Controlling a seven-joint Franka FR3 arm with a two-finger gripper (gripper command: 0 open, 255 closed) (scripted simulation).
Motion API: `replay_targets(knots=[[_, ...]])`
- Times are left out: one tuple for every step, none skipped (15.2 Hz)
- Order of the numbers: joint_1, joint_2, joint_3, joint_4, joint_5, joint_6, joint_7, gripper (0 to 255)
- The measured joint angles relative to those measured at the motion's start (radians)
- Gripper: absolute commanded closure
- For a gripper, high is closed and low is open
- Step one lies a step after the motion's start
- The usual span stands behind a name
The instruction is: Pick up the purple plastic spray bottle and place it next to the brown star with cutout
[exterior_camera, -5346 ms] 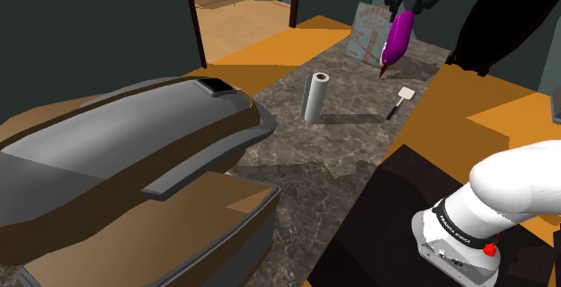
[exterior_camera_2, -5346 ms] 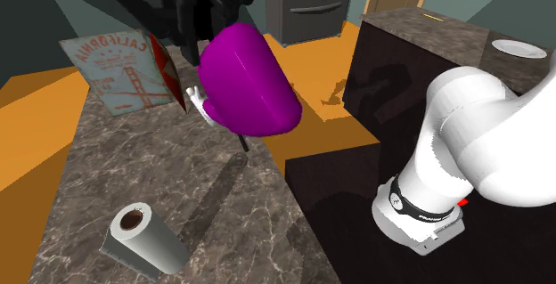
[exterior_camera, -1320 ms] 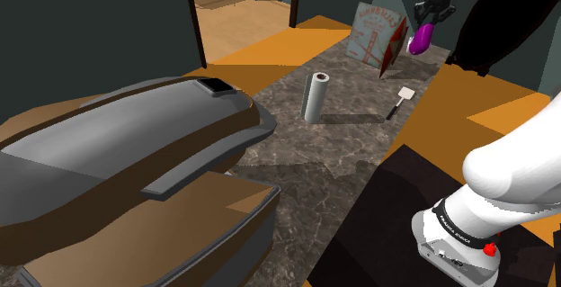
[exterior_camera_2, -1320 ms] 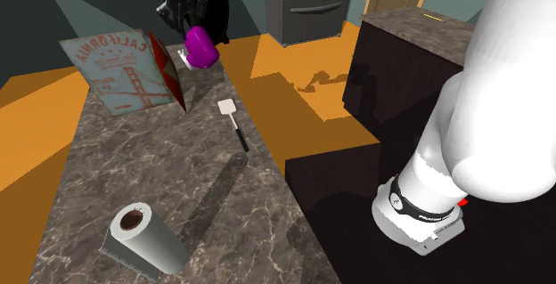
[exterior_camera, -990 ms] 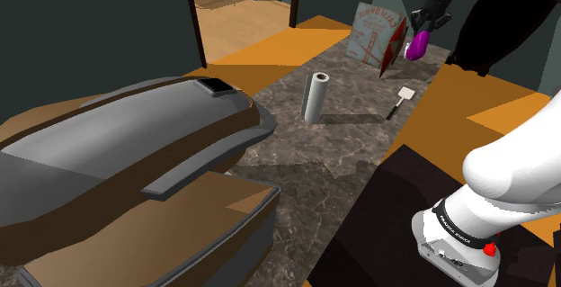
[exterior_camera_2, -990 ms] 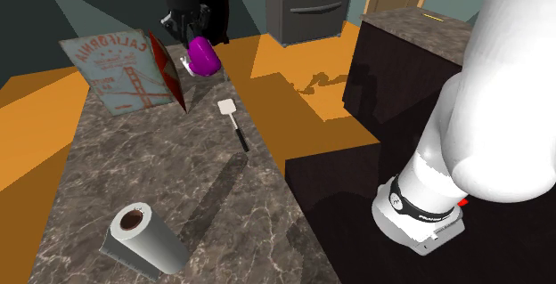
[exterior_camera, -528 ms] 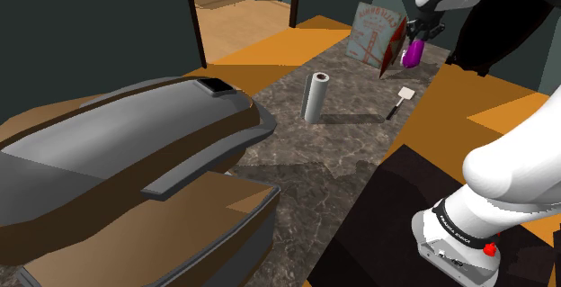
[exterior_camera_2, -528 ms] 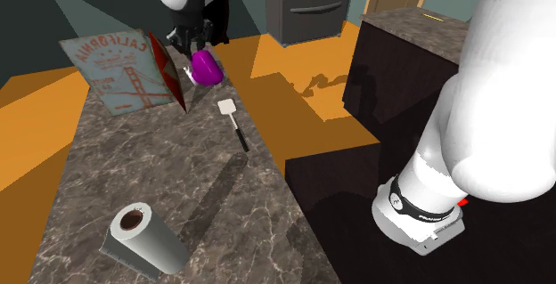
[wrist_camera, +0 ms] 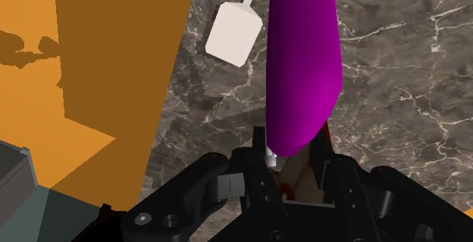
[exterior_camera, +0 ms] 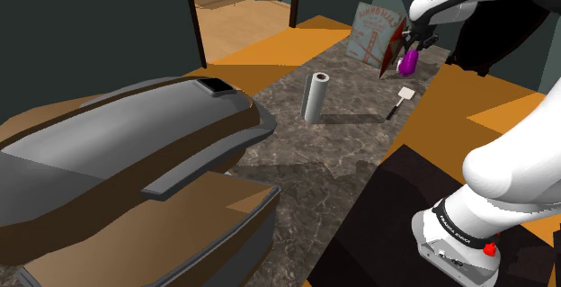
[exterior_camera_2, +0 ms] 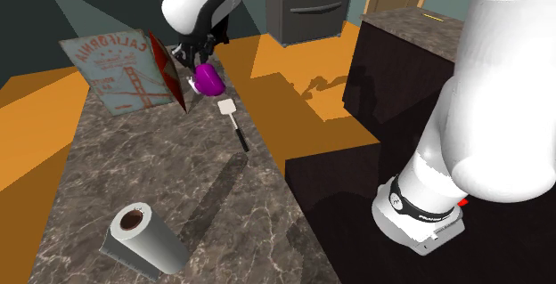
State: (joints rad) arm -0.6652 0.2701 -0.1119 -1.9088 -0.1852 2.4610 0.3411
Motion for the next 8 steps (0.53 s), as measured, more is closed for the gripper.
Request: replay_targets(knots=[[0.000,0.006,0.000,-0.004,-0.001,0.010,0.002,255],[0.000,0.014,-0.001,-0.009,-0.003,0.023,0.005,255],[0.000,0.018,-0.002,-0.019,-0.005,0.037,0.007,255],[0.000,0.023,-0.003,-0.028,-0.006,0.050,0.010,255],[0.001,0.029,-0.003,-0.029,-0.008,0.058,0.014,255],[0.002,0.041,-0.003,-0.029,-0.009,0.069,0.017,255],[0.002,0.048,-0.003,-0.032,-0.010,0.079,0.019,255],[0.001,0.052,-0.004,-0.043,-0.012,0.094,0.020,255]])
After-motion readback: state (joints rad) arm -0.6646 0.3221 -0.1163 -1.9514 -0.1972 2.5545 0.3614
